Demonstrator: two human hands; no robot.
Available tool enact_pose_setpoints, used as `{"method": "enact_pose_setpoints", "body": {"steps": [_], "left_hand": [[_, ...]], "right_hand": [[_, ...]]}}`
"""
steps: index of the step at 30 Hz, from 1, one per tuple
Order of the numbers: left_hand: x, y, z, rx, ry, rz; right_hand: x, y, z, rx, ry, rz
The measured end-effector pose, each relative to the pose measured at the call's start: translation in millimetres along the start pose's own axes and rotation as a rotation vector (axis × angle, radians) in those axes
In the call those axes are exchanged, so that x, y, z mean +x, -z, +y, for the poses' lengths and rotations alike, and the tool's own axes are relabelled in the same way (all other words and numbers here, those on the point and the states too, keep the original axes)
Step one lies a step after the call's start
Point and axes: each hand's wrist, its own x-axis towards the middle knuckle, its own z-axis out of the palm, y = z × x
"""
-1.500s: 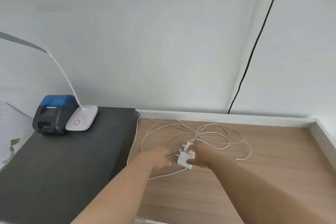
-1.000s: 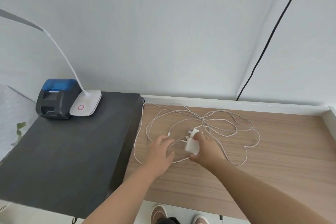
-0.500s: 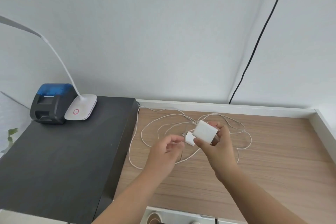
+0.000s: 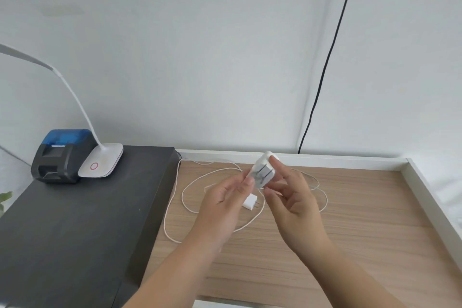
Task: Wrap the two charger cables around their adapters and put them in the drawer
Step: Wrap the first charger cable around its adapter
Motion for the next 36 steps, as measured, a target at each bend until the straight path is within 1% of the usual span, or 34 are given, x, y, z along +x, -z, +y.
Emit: {"method": "enact_pose_setpoints", "body": {"steps": [7, 9, 11, 13, 16, 17, 18, 20, 23, 26, 29, 32, 34, 36], "left_hand": [[-8.3, -13.7, 1.5, -0.202, 0.074, 0.061], [-10.1, -14.8, 0.2, -0.246, 0.066, 0.087], [-12.8, -13.3, -0.6, -0.299, 0.069, 0.111], [-15.7, -9.9, -0.6, -0.344, 0.092, 0.114], [-22.4, -6.7, 1.8, -0.419, 0.126, 0.07], [-25.0, -6.5, 3.0, -0.464, 0.137, 0.044], [-28.1, -6.8, 5.3, -0.513, 0.15, 0.019], [-34.5, -6.1, 10.7, -0.6, 0.186, -0.024], [-39.6, 0.4, 17.2, -0.641, 0.224, -0.054], [-44.3, 6.6, 20.8, -0.601, 0.213, 0.015], [-49.8, 15.5, 18.4, -0.494, 0.179, 0.086], [-54.3, 24.5, 16.5, -0.447, 0.151, 0.108], [-55.4, 28.7, 15.9, -0.452, 0.124, 0.144], [-54.6, 29.6, 15.3, -0.466, 0.085, 0.174]], "right_hand": [[-4.3, 12.7, -6.9, -0.316, 0.297, -0.07], [-6.4, 14.7, -10.9, -0.327, 0.331, -0.109], [-9.1, 18.1, -13.6, -0.27, 0.332, -0.15], [-9.7, 21.7, -15.7, -0.167, 0.29, -0.16], [-1.7, 24.5, -18.6, -0.083, 0.126, -0.111], [3.7, 25.1, -20.2, -0.075, 0.06, -0.119], [9.6, 25.3, -22.0, -0.053, -0.014, -0.153], [19.9, 23.9, -25.6, 0.044, -0.145, -0.273], [26.0, 14.1, -24.8, 0.13, -0.246, -0.425], [22.5, -0.2, -18.1, 0.114, -0.268, -0.489], [19.5, -13.6, -12.6, 0.139, -0.274, -0.49], [19.4, -23.6, -13.9, 0.164, -0.236, -0.495], [20.4, -29.0, -11.6, 0.167, -0.193, -0.454], [21.4, -30.2, -7.7, 0.155, -0.167, -0.36]]}}
